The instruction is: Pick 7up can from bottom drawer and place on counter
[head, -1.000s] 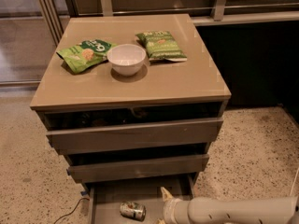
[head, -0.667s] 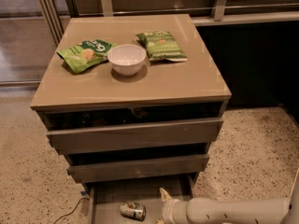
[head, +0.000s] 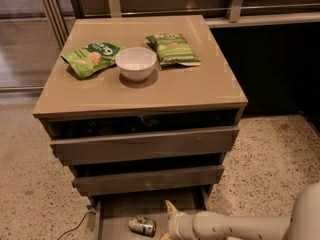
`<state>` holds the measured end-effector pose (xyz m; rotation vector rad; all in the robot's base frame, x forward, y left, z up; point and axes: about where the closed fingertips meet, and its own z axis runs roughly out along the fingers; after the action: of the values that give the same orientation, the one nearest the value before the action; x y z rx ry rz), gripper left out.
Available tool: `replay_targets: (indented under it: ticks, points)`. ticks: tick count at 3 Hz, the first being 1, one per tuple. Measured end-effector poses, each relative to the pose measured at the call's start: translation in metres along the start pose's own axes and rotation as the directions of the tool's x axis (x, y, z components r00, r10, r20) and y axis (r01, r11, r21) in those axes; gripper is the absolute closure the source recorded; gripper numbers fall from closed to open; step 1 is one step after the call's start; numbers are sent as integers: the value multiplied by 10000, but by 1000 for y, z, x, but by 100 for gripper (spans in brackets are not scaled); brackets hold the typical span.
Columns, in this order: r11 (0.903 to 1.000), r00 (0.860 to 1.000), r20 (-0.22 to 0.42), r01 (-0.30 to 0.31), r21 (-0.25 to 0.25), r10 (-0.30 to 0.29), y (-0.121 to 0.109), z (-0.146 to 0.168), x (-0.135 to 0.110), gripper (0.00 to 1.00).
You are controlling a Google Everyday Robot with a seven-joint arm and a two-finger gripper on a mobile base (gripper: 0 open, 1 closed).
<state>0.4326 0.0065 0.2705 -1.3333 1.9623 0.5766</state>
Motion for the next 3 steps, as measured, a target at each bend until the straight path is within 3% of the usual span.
replay_targets:
  ticks: [3]
  points:
    - [9999, 9987, 513, -58, -128, 65, -15, 31, 13, 0]
